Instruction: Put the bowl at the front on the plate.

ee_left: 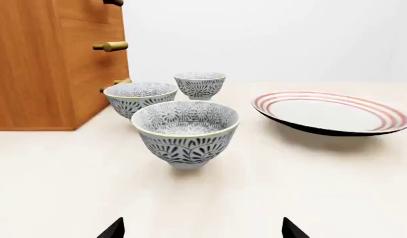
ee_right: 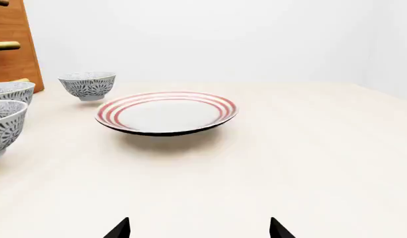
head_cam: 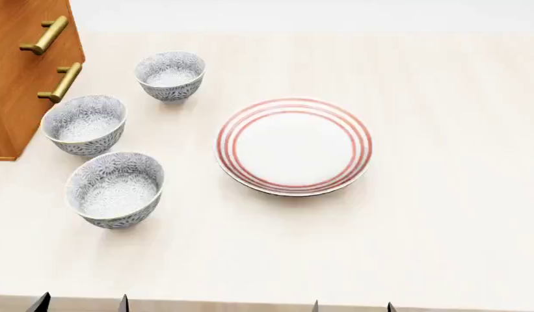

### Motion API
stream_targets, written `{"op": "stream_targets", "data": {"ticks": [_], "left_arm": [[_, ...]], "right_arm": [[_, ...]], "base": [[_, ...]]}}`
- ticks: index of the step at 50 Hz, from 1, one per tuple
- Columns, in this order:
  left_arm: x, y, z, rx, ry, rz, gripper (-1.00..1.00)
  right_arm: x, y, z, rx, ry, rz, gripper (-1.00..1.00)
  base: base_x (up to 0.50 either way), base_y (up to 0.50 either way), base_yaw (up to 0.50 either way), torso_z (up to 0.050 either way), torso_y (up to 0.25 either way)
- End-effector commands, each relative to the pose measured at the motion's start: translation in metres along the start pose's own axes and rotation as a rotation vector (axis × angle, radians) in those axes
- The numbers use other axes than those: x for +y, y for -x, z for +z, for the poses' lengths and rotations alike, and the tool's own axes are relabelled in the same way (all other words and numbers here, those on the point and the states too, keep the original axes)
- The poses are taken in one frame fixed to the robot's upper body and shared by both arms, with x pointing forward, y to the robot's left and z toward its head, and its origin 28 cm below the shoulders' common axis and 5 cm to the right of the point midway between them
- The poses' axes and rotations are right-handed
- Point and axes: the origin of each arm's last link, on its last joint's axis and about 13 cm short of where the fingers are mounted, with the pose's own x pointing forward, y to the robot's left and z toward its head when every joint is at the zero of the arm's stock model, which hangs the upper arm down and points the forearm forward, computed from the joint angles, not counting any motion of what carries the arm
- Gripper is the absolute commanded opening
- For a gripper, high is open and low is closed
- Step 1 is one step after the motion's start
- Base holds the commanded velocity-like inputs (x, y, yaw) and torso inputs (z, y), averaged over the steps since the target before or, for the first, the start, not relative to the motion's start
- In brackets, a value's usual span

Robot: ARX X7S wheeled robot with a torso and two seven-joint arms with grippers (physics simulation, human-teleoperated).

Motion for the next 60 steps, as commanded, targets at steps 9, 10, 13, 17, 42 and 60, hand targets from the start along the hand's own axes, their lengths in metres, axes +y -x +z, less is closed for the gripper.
{"op": "stream_targets", "data": {"ticks": [9, 10, 13, 17, 42, 60], "left_arm": [[0.000, -0.001, -0.002, 0.005, -0.001, 0.005, 1.00], [0.000, -0.001, -0.002, 0.006, -0.003, 0.005, 1.00], [0.001, -0.001, -0.004, 0.020, -0.015, 0.011, 1.00], [0.002, -0.002, -0.016, 0.057, -0.071, 0.024, 1.00], [-0.016, -0.017, 0.097, -0.147, -0.042, 0.000, 1.00], [-0.016, -0.015, 0.116, -0.058, -0.038, -0.012, 1.00]], "right_arm": [[0.000, 0.000, 0.000, 0.004, -0.007, -0.007, 1.00], [0.000, 0.000, -0.001, 0.004, -0.005, -0.009, 1.00], [-0.001, 0.000, 0.000, 0.009, -0.012, -0.019, 1.00], [-0.002, 0.001, 0.001, 0.029, -0.044, -0.041, 1.00], [-0.016, -0.008, 0.076, -0.034, 0.038, -0.076, 1.00], [-0.016, -0.007, 0.100, -0.053, 0.081, -0.059, 1.00]], "base": [[0.00, 0.00, 0.00, 0.000, 0.000], [0.00, 0.00, 0.00, 0.000, 0.000], [0.00, 0.00, 0.00, 0.000, 0.000], [0.00, 0.00, 0.00, 0.000, 0.000], [0.00, 0.00, 0.00, 0.000, 0.000], [0.00, 0.00, 0.00, 0.000, 0.000]]}}
